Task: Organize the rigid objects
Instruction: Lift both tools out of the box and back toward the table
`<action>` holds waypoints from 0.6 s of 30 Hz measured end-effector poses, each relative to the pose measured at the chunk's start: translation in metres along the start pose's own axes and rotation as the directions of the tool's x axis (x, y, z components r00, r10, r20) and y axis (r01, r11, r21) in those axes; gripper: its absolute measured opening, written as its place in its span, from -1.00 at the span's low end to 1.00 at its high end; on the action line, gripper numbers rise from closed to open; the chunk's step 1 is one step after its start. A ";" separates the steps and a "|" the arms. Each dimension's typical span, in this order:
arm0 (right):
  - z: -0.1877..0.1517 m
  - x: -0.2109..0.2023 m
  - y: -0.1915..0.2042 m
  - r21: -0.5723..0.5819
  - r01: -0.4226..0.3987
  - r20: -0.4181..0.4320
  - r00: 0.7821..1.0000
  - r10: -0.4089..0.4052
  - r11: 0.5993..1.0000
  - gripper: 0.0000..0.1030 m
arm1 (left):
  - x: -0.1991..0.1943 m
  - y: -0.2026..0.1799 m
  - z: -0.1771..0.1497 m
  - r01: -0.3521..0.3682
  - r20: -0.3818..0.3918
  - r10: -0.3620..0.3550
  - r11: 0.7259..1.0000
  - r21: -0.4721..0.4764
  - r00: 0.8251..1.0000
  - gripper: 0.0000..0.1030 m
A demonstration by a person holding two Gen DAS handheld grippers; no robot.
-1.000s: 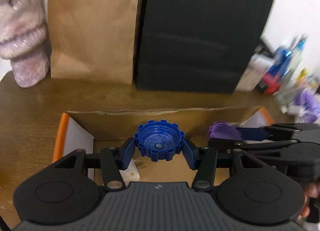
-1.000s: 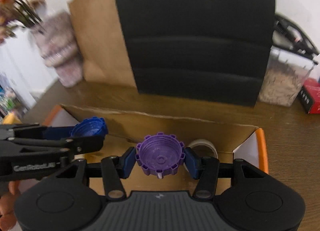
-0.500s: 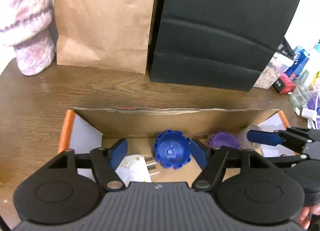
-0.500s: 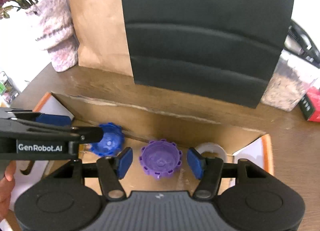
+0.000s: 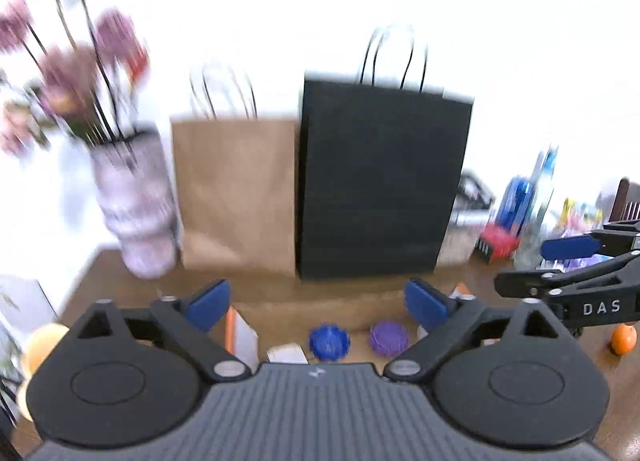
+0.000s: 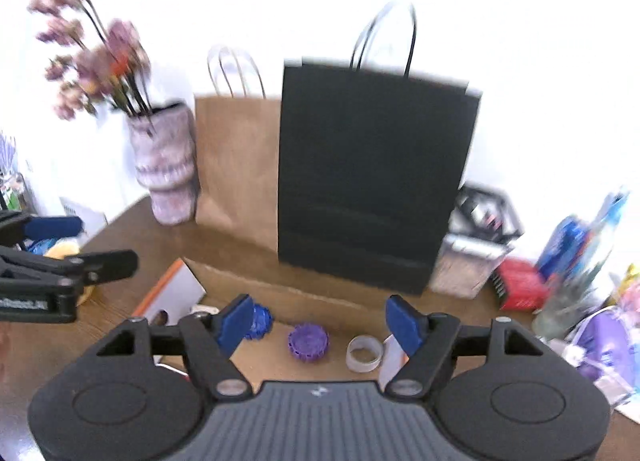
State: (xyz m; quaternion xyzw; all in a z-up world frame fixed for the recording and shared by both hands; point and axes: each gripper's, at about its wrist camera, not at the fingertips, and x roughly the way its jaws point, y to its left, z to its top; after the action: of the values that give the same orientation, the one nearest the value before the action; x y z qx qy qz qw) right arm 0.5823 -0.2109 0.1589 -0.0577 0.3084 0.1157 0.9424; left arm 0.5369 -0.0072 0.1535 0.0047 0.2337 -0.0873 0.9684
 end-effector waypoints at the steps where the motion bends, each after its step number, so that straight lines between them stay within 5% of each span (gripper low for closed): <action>1: -0.002 -0.016 0.002 -0.001 0.008 0.035 0.999 -0.008 1.000 0.50 | -0.017 -0.002 -0.002 -0.012 0.041 0.012 1.000 0.003 0.999 0.98; 5: -0.035 -0.070 0.012 0.021 0.029 0.259 0.965 -0.033 0.999 0.64 | -0.077 -0.009 -0.022 -0.027 0.195 0.028 1.000 -0.005 0.980 1.00; 10: -0.085 -0.102 0.026 0.026 0.042 0.433 0.900 -0.049 0.999 0.65 | -0.127 -0.014 -0.064 -0.039 0.359 0.067 0.996 -0.084 0.931 1.00; 13: -0.114 -0.116 0.033 0.045 0.045 0.494 0.867 -0.062 0.998 0.65 | -0.142 -0.013 -0.087 -0.046 0.408 0.097 0.990 -0.132 0.908 1.00; 18: -0.140 -0.138 0.042 0.050 0.077 0.534 0.840 -0.092 0.996 0.66 | -0.155 -0.017 -0.106 -0.057 0.407 0.095 0.993 -0.104 0.908 1.00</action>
State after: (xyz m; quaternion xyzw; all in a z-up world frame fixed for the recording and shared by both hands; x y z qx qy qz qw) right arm 0.3846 -0.2207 0.1268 -0.0241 0.0318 0.0815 0.9959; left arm 0.3510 0.0075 0.1301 -0.0482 0.0279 -0.0379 0.9977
